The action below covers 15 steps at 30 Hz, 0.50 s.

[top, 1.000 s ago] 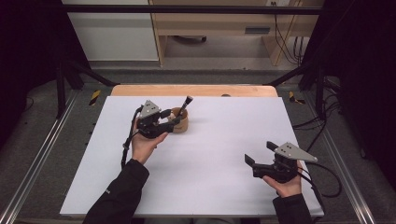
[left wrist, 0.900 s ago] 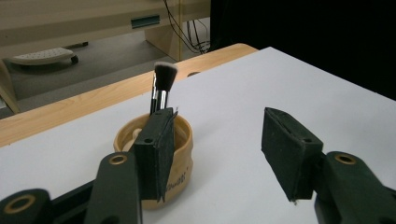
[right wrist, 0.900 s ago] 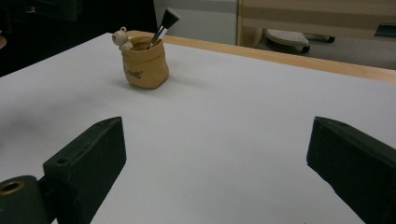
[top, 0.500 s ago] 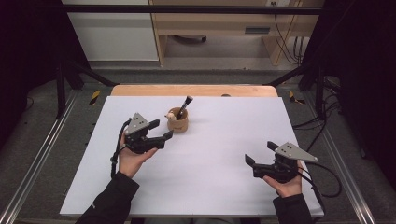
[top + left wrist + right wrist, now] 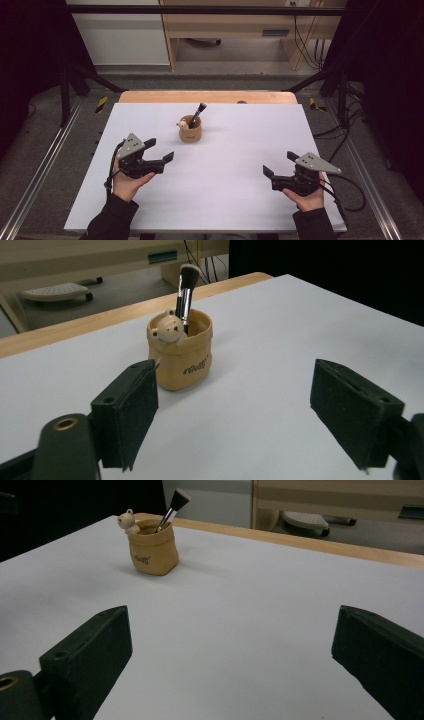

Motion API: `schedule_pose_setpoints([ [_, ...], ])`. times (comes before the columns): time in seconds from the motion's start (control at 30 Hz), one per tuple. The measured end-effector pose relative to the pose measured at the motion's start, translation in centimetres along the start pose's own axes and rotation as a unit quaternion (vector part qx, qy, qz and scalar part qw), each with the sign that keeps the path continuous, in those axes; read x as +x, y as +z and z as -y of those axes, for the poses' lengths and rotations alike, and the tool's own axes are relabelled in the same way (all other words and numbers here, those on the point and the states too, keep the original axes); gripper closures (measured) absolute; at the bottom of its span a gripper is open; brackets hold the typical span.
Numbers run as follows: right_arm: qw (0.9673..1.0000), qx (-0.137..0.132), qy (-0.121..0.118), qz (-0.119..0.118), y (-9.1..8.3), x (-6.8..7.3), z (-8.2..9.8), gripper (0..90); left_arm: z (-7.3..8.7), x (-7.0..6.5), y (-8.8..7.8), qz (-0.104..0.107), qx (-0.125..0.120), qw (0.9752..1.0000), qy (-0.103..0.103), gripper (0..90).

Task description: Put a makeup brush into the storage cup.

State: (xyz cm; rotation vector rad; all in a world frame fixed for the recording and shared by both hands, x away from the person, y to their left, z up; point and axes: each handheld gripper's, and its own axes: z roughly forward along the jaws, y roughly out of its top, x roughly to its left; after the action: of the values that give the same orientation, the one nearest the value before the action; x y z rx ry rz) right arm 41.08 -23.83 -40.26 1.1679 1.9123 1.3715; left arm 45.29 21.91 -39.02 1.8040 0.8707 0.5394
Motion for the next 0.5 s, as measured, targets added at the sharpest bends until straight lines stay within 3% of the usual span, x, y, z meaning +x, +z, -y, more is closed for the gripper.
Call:
schedule_pose_setpoints([
  [0.1,1.0,-0.001,-0.001,0.0,0.0,0.0,0.0,3.1,0.6,0.1,-0.7,-0.004,-0.004,0.9999,-0.012,14.7],
  [0.5,1.0,0.006,0.0,-0.002,0.1,-0.2,0.3,3.0,3.6,1.1,-2.2,-0.017,0.003,0.9994,-0.028,13.0],
])
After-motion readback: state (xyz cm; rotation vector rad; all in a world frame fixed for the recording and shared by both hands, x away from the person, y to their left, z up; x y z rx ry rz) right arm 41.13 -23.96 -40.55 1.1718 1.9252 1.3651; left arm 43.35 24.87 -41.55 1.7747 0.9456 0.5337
